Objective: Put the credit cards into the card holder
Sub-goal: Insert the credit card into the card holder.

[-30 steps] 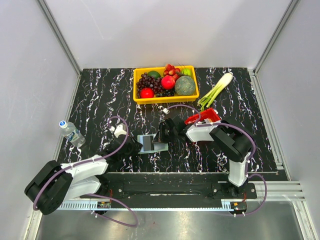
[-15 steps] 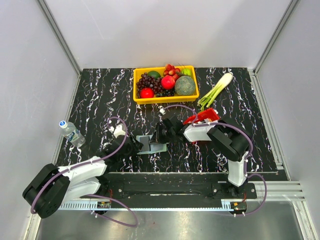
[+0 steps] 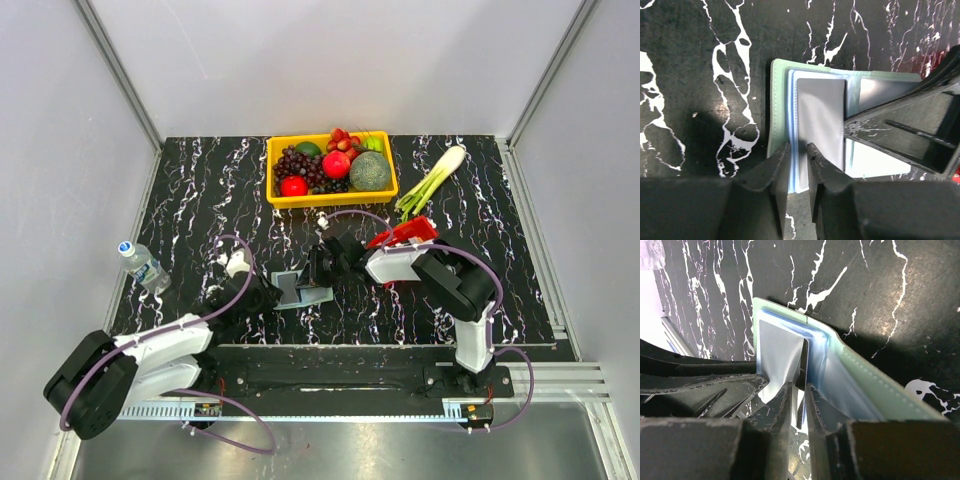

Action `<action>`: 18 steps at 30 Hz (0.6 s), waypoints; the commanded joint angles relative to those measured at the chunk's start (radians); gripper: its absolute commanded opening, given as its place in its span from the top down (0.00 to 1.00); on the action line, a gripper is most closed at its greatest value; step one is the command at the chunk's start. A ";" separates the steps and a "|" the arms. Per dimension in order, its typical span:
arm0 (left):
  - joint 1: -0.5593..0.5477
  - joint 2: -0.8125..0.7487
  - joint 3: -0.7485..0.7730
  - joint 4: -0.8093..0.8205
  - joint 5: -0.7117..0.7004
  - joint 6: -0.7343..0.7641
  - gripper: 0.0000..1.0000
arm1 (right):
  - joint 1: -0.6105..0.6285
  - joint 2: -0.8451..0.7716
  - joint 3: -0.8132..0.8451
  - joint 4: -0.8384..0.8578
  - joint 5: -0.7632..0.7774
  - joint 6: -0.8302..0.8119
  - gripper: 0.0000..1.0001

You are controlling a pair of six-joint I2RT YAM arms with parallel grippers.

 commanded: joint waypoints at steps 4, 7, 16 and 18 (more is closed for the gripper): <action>-0.006 -0.062 -0.019 -0.068 -0.029 0.009 0.98 | 0.018 -0.115 0.023 -0.126 0.137 -0.098 0.71; -0.006 -0.068 -0.016 -0.082 -0.035 0.018 1.00 | 0.007 -0.158 0.022 -0.184 0.198 -0.129 0.70; -0.006 -0.068 -0.007 -0.050 -0.017 0.041 1.00 | -0.014 -0.201 0.011 -0.295 0.275 -0.178 0.69; -0.006 -0.076 -0.001 -0.048 -0.010 0.047 0.90 | -0.014 -0.194 0.017 -0.299 0.254 -0.187 0.69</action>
